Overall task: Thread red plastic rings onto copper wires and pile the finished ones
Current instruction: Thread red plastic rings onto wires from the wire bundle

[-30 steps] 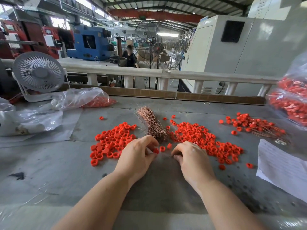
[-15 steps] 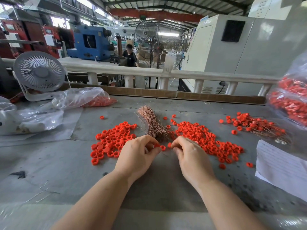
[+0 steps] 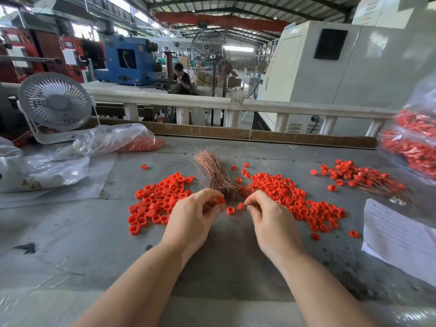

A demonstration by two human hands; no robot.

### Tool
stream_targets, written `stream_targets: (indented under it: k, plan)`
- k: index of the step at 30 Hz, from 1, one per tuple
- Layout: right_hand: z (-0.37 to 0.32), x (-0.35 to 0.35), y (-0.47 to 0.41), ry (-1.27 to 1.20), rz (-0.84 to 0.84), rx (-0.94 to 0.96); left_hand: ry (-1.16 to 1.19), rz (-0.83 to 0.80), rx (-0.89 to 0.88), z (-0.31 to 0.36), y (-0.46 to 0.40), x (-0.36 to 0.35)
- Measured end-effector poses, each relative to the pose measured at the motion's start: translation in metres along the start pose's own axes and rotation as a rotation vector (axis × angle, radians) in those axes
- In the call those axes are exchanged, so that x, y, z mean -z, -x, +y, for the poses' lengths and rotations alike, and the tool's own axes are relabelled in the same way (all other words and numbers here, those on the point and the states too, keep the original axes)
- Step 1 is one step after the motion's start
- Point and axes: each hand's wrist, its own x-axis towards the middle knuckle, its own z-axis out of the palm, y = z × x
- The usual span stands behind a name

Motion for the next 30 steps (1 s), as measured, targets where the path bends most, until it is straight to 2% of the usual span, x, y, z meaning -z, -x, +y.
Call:
stream_targets:
  k: [3,11,18,30]
  plan:
    - [-0.001,0.000,0.000,-0.051,0.040,0.019,0.032,0.009,-0.021,0.001,-0.001,0.000]
    - [-0.005,0.000,0.000,-0.205,0.124,0.048,0.226,-0.148,-0.030,0.005,0.001,-0.003]
    - [-0.001,-0.003,0.002,-0.068,-0.021,0.068,0.305,-0.184,0.025,0.006,-0.001,-0.001]
    - [-0.003,-0.003,0.001,-0.089,-0.041,0.118,0.482,-0.238,0.120,0.011,0.000,0.004]
